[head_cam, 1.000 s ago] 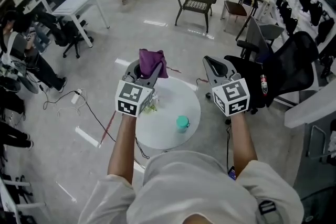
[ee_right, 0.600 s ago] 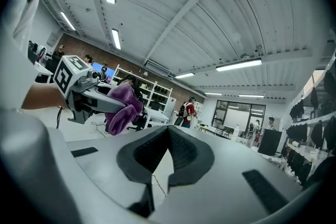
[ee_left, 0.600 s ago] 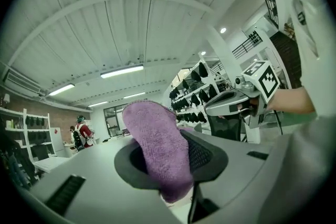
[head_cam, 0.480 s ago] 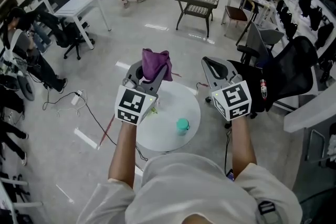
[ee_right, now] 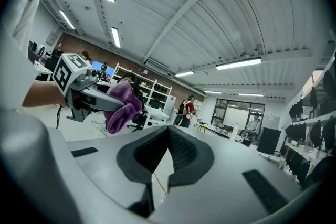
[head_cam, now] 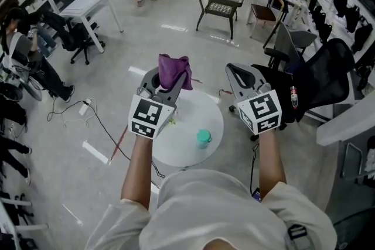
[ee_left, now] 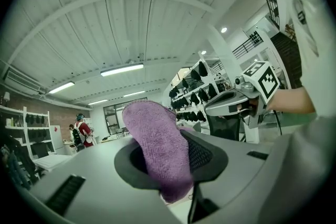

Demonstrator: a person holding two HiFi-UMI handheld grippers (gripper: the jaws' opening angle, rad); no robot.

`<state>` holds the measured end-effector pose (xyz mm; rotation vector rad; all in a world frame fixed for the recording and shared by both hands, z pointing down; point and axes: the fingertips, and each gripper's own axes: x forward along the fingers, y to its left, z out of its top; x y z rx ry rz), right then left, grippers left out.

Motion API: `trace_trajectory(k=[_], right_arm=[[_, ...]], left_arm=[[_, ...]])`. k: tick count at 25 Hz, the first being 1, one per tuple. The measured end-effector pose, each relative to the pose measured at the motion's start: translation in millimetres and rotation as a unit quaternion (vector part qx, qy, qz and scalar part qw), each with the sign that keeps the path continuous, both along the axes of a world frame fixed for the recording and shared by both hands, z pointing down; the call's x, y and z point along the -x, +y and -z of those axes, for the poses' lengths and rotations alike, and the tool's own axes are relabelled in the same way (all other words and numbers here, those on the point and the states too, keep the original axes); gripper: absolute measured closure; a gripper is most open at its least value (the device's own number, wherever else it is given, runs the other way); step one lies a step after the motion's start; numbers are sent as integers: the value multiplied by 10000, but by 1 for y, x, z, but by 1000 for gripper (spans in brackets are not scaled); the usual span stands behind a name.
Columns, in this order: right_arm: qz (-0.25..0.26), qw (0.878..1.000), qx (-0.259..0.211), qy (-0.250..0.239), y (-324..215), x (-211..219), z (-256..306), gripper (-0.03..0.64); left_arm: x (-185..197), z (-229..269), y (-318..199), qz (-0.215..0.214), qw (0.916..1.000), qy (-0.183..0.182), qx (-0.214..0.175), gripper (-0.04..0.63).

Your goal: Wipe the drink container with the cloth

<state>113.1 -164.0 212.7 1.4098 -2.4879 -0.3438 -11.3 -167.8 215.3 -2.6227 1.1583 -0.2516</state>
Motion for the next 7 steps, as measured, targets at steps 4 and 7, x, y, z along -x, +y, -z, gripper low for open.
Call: trace_trajectory(k=[4, 7], right_arm=[[-4, 10000, 31, 32, 1, 0, -5, 603], [-3, 10000, 46, 59, 0, -1, -10, 603]], left_arm=[[-1, -3, 1, -3, 10000, 7, 39, 472], [-3, -7, 0, -24, 10000, 2, 55, 472]])
